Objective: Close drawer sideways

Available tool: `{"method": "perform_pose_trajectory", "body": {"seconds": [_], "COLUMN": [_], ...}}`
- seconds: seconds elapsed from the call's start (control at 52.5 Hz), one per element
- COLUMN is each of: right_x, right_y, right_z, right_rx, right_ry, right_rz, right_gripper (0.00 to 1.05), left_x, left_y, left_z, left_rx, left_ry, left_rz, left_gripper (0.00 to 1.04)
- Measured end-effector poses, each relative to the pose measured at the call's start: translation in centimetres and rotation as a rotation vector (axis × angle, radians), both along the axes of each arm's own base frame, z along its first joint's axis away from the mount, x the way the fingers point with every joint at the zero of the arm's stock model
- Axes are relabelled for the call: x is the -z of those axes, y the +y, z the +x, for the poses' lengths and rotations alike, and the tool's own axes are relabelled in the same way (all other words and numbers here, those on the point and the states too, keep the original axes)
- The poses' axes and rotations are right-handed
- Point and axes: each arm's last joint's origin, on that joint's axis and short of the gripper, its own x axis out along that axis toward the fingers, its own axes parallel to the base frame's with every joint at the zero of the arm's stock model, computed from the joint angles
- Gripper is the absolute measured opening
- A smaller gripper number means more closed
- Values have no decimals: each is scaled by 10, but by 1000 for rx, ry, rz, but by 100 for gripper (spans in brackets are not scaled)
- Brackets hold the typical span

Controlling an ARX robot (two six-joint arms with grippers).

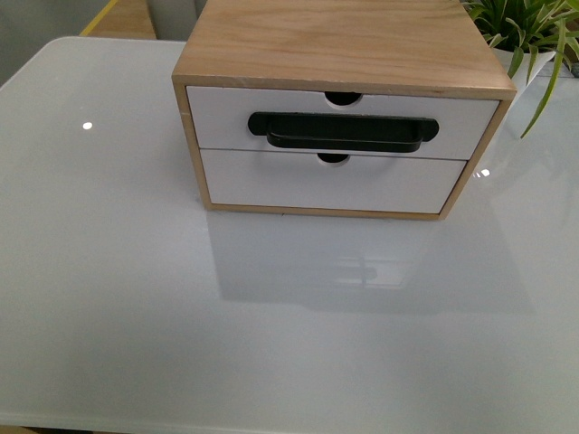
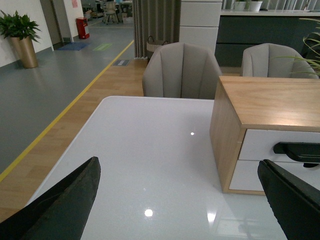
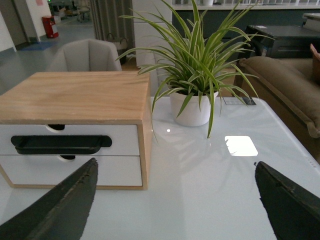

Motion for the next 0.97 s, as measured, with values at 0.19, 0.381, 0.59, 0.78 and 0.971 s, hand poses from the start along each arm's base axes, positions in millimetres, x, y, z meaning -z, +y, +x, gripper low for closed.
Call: {"method": "perform_pose_trajectory", "body": {"seconds": [0.19,0.381,0.59,0.78,0.971], "right_x": [0,0,0,0,0], "right_y": [0,0,0,0,0], "right_z": [0,0,0,0,0], "right_rx": [0,0,0,0,0], "right_ry": [0,0,0,0,0], "right_rz": [0,0,0,0,1], "right_gripper": [96,96,96,96,96], "left_x": [0,0,0,0,0], "left_y": [0,0,0,0,0], "left_z": [0,0,0,0,0], "left_rx": [0,0,0,0,0], "left_ry": [0,0,0,0,0], "left_rz": [0,0,0,0,0], "left_gripper": [96,96,96,96,96]}}
